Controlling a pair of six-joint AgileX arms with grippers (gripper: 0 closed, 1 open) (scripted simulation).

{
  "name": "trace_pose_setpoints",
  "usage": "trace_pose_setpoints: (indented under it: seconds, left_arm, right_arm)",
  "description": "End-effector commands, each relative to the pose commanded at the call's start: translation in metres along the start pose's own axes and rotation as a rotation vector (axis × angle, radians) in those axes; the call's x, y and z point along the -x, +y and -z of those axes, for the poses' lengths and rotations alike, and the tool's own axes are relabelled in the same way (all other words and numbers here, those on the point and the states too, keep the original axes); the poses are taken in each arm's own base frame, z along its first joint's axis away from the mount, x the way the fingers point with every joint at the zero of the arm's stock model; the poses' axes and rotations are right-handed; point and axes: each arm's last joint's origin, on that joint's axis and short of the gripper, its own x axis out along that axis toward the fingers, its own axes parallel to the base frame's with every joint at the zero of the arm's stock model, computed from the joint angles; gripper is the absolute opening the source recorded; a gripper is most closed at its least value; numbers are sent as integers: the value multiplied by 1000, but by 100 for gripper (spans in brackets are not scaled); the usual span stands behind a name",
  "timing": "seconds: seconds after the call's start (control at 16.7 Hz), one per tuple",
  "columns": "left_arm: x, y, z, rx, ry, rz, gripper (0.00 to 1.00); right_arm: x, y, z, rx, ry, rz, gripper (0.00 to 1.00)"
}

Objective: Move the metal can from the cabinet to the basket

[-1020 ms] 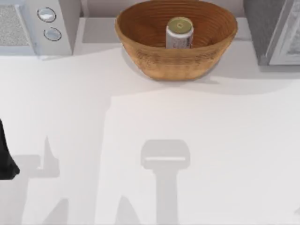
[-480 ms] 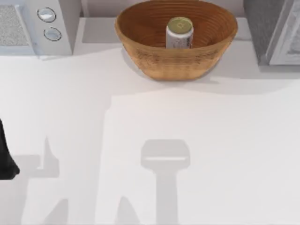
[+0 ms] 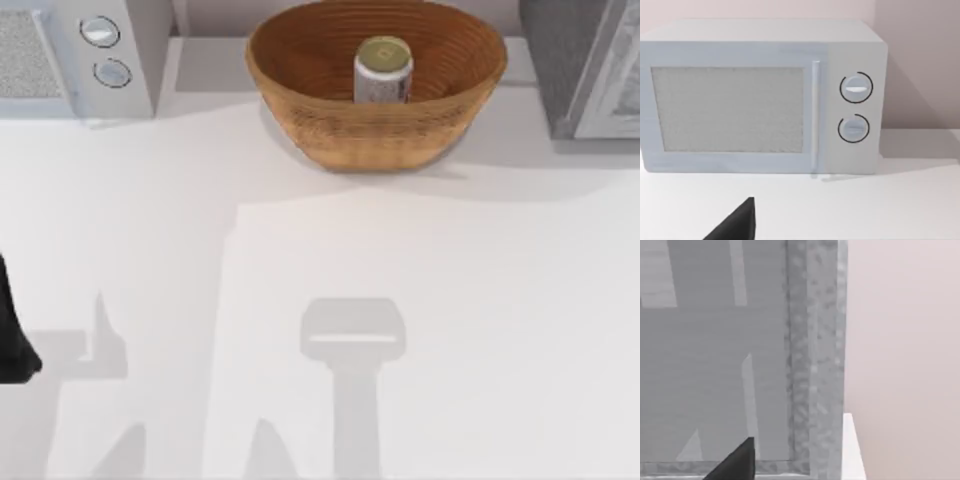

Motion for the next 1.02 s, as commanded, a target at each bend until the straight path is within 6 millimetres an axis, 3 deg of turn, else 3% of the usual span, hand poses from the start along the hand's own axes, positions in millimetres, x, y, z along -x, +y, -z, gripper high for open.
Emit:
trace_pose_setpoints:
  seconds: [0.3,0.48,0.66,0.84,1.02]
  left_arm:
    - [0,0,0,0,0,0,100]
    - [0,0,0,0,0,0,100]
    - [0,0,0,0,0,0,100]
    - [0,0,0,0,0,0,100]
    - [0,0,0,0,0,0,100]
  right_arm:
    - [-11,-21,-102,-15,8,-7,100]
    - [-6,-10,-170,-20,11,-10,100]
    - [6,15,-229,-15,8,-10,100]
    - [20,43,-269,3,-2,-10,100]
    - [28,57,-285,15,-10,-10,100]
